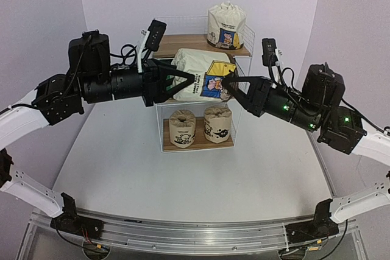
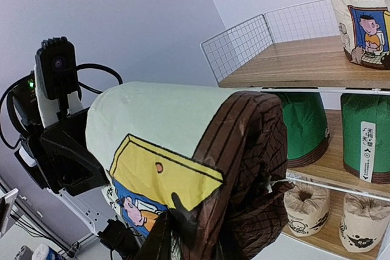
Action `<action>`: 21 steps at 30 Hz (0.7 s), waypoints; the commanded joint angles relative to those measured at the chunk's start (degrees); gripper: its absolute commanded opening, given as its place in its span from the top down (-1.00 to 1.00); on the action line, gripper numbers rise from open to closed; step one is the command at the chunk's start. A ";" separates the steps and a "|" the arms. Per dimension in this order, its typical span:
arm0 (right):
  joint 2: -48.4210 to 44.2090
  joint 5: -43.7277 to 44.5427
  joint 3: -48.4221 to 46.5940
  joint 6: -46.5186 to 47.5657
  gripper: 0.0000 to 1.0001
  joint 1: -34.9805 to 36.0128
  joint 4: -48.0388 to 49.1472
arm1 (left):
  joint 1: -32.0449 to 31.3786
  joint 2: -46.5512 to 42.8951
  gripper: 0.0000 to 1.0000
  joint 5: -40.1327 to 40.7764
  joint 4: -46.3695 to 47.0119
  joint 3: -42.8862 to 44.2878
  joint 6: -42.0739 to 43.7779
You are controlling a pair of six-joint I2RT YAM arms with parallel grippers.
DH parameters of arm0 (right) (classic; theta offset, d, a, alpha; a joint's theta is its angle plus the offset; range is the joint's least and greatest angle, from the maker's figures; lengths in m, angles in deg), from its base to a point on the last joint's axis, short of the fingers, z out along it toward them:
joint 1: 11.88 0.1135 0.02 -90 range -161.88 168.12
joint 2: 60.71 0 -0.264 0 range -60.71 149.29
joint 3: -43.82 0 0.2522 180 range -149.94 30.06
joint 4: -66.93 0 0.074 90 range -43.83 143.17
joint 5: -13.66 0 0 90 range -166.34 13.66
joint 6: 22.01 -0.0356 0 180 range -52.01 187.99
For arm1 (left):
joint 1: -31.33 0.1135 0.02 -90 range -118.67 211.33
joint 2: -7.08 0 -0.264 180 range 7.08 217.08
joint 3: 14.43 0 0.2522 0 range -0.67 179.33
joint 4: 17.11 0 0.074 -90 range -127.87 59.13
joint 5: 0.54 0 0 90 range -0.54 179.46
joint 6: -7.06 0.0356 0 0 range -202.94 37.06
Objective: Place and organize the paper towels onto the shelf
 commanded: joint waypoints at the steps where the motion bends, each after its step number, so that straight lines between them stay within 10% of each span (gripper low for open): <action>1: -0.71 -1.21 0.05 -0.70 0.11 0.38 3.91 | -1.00 0.46 0.53 -1.56 0.21 2.81 0.35; 8: -6.28 6.37 4.78 0.00 -0.53 0.36 -0.57 | -1.01 2.04 0.53 2.18 -9.39 10.78 11.42; 21: -16.87 22.61 14.11 -1.04 -0.62 0.42 -12.55 | -0.93 21.51 0.51 23.38 -30.10 49.08 41.60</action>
